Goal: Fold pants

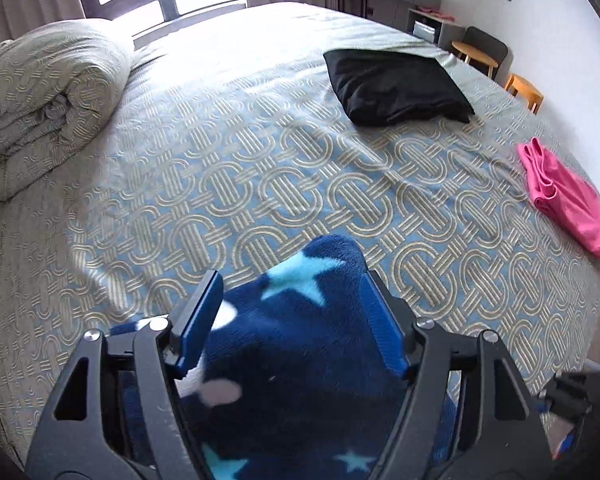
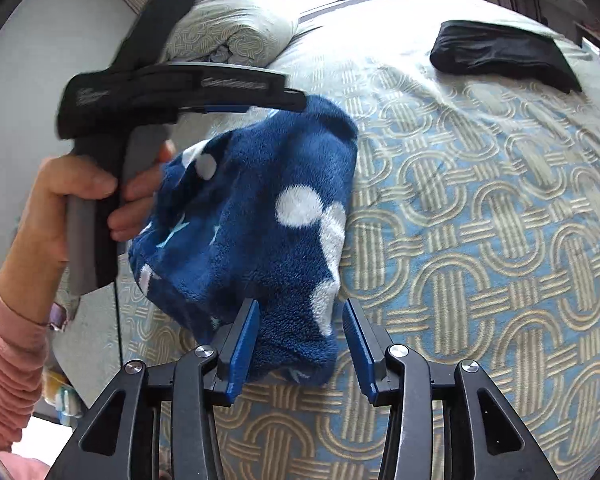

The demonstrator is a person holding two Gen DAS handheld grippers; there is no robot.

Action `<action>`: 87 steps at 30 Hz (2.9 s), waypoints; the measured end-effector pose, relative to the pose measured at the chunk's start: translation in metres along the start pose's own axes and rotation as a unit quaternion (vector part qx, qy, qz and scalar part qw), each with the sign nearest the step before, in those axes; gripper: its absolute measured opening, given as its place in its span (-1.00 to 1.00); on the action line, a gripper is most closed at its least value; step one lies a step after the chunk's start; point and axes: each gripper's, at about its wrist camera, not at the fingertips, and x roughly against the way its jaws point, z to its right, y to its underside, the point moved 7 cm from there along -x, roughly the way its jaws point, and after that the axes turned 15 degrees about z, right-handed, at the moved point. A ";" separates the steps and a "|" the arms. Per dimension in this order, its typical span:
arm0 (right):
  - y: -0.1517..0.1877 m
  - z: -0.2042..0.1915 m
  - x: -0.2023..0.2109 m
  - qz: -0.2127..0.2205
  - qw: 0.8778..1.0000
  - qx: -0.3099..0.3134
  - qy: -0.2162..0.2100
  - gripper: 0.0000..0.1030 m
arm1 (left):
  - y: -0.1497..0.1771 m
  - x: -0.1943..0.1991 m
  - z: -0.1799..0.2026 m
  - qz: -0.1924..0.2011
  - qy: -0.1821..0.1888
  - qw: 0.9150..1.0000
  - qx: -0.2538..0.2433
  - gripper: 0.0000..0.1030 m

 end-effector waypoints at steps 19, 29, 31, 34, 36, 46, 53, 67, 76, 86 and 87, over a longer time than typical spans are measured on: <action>-0.078 -0.026 -0.119 -0.015 0.990 0.095 0.108 -0.87 | 0.151 0.003 -0.137 -0.047 -0.124 0.985 0.107 0.75; -0.079 -0.004 -0.090 -0.030 0.999 0.011 0.030 -0.48 | 0.159 0.006 -0.150 -0.064 -0.054 0.972 0.220 0.74; -0.077 0.002 -0.074 -0.025 1.000 -0.006 0.018 0.15 | 0.164 0.006 -0.151 -0.070 -0.040 0.965 0.250 0.74; -0.072 0.015 -0.056 -0.019 0.999 -0.032 0.012 0.47 | 0.167 0.006 -0.151 -0.075 -0.036 0.960 0.267 0.74; -0.069 0.021 -0.054 -0.030 0.999 -0.040 0.008 0.47 | 0.167 0.007 -0.148 -0.076 -0.039 0.961 0.262 0.74; -0.041 0.040 -0.066 -0.070 0.989 -0.129 -0.029 0.51 | 0.173 0.003 -0.151 -0.087 -0.014 0.955 0.283 0.86; -0.039 0.038 -0.085 -0.088 0.979 -0.167 -0.071 0.62 | 0.193 -0.008 -0.158 -0.111 0.052 0.924 0.363 0.99; -0.027 0.021 -0.120 -0.124 0.966 -0.195 -0.114 0.88 | 0.186 -0.011 -0.141 -0.109 0.086 0.932 0.334 1.00; -0.027 0.009 -0.131 -0.124 0.970 -0.173 -0.116 0.98 | 0.177 -0.022 -0.117 -0.105 0.096 0.942 0.303 1.00; -0.028 0.003 -0.134 -0.128 0.974 -0.149 -0.111 0.94 | 0.165 -0.034 -0.113 -0.093 0.101 0.947 0.292 0.93; -0.028 0.001 -0.135 -0.127 0.975 -0.146 -0.106 0.88 | 0.164 -0.032 -0.113 -0.090 0.102 0.948 0.289 0.84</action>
